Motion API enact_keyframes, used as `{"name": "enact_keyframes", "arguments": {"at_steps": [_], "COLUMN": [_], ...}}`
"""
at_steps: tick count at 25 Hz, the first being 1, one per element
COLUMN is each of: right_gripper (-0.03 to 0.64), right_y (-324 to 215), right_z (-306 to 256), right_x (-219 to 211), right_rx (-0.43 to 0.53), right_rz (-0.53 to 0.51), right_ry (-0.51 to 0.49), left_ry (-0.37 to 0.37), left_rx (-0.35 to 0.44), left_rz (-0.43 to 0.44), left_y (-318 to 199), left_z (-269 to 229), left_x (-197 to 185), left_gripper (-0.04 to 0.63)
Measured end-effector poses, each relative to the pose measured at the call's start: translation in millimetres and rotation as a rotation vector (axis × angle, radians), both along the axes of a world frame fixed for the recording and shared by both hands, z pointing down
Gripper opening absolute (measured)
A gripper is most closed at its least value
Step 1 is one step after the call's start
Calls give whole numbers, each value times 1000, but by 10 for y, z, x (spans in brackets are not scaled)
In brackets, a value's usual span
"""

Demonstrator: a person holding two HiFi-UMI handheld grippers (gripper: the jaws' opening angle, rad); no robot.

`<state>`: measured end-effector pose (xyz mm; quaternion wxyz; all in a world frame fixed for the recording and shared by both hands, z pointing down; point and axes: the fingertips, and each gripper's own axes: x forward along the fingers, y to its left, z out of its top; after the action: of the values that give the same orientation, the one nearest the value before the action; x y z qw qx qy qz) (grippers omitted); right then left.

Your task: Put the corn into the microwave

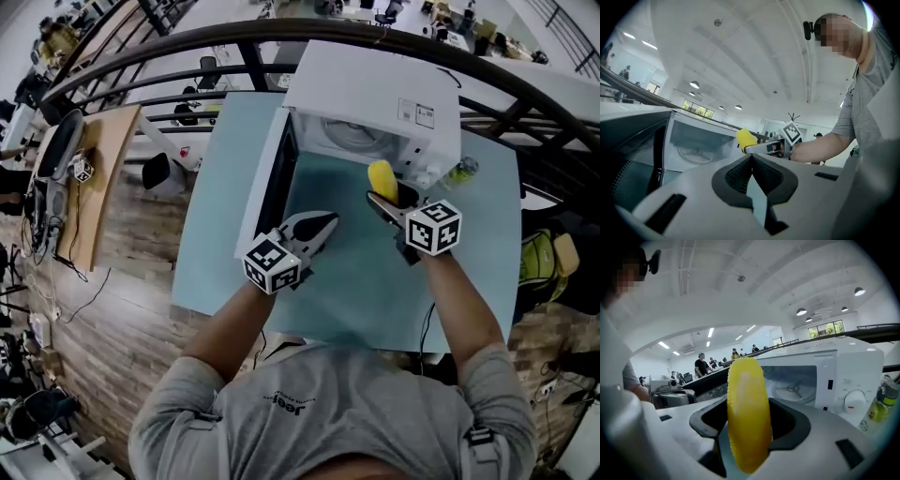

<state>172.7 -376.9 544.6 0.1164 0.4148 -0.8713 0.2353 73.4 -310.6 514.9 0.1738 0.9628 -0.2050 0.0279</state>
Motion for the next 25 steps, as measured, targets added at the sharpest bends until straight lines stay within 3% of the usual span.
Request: {"name": "enact_keyframes", "arguments": {"at_steps": [25], "right_gripper": [269], "right_y": [-1248], "right_z": [749], "right_x": [-139], "right_rx": [31], "right_rz": [98], "right_ry": [284], "left_ry": [-7], "left_rx": [-8], "left_rz": [-41], "left_y": [-313], "left_z": [481], "left_x": [-201], "left_gripper": [18]}}
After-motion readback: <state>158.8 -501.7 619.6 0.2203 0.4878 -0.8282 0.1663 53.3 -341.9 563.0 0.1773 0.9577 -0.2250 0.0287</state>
